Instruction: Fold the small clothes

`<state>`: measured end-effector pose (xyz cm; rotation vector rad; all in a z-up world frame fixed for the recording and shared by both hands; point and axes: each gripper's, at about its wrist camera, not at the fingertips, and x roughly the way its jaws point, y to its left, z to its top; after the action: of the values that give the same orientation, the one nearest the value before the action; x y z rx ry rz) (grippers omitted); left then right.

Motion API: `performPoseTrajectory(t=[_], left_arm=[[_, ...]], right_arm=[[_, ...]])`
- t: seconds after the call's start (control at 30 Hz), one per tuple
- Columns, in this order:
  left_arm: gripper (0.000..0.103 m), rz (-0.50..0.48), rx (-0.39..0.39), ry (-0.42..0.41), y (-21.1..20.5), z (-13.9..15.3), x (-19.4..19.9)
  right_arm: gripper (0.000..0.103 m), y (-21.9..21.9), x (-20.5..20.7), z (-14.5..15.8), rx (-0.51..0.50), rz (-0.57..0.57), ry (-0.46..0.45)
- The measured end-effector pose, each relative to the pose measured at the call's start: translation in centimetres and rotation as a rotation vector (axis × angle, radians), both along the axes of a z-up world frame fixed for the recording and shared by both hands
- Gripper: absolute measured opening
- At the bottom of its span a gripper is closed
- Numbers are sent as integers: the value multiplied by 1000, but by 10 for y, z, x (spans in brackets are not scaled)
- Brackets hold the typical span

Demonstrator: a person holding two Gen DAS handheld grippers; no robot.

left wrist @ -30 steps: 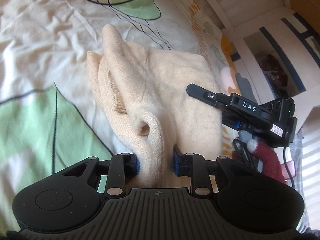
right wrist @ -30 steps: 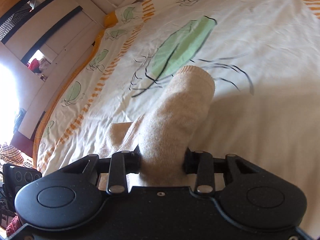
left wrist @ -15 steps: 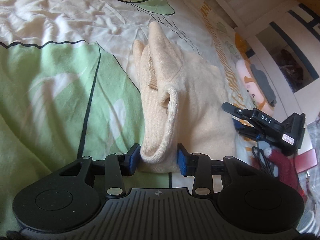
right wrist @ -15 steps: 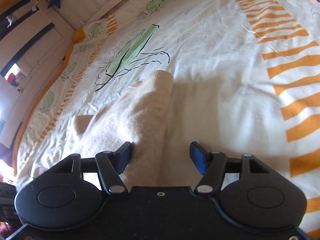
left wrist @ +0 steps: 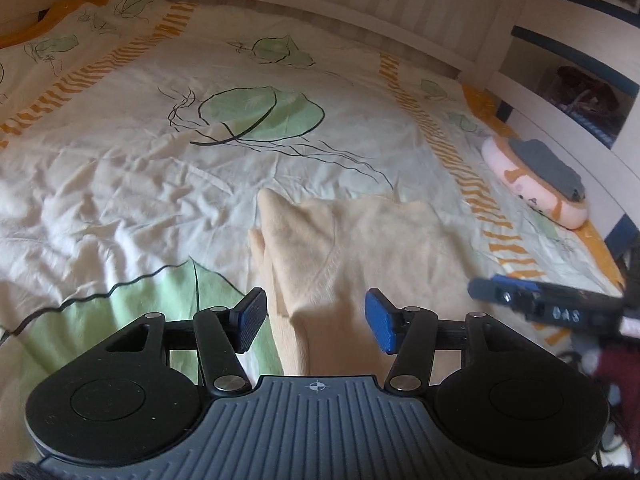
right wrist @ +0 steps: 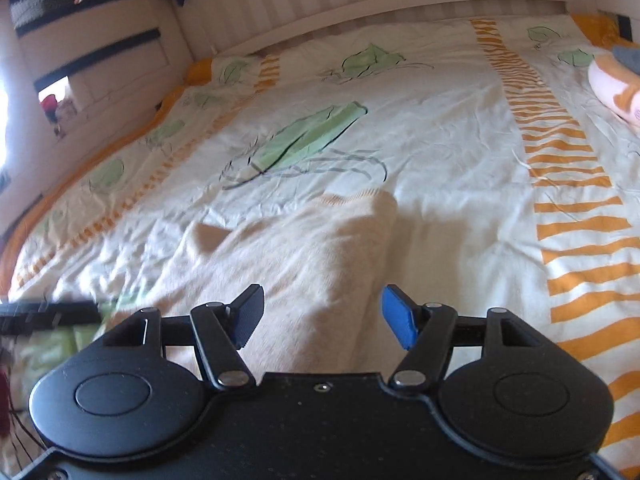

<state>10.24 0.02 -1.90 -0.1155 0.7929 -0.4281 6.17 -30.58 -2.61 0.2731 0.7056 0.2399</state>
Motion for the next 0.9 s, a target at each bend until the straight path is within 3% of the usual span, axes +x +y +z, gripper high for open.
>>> performPoseTrajectory(t=[0.13,0.2,0.23,0.27,0.37,0.43,0.53,0.63,0.73,0.9], left_arm=[[53,45,85,43,-10,-33,24],[60,59,100,68,-8,-50,27],[68,69,97,56,-6,-53,25],[72,77,95,47,-3,-55,23],[71,89,59,69,6,-49,21],[70,95,50,42,10,-35,17],[70,83,56,-29,9,-15,21],[70,71,57,-32,1,-13,43],[70,79,84,-15,-11,-23,68],[72,101,128,44,-16,-53,91]], right_arm=[[70,15,-1,-14,-70,11,52],[73,15,-4,-25,-94,2,89],[74,13,-6,-30,-77,-8,105],[75,10,-7,-32,-54,-15,116],[76,6,-8,-32,-37,-23,125],[77,5,-8,-26,-24,-24,120],[78,3,-13,-7,-5,-42,10],[79,0,3,6,-18,-69,-55],[79,-1,33,2,-49,-102,-46],[81,-5,67,-27,-97,-138,56]])
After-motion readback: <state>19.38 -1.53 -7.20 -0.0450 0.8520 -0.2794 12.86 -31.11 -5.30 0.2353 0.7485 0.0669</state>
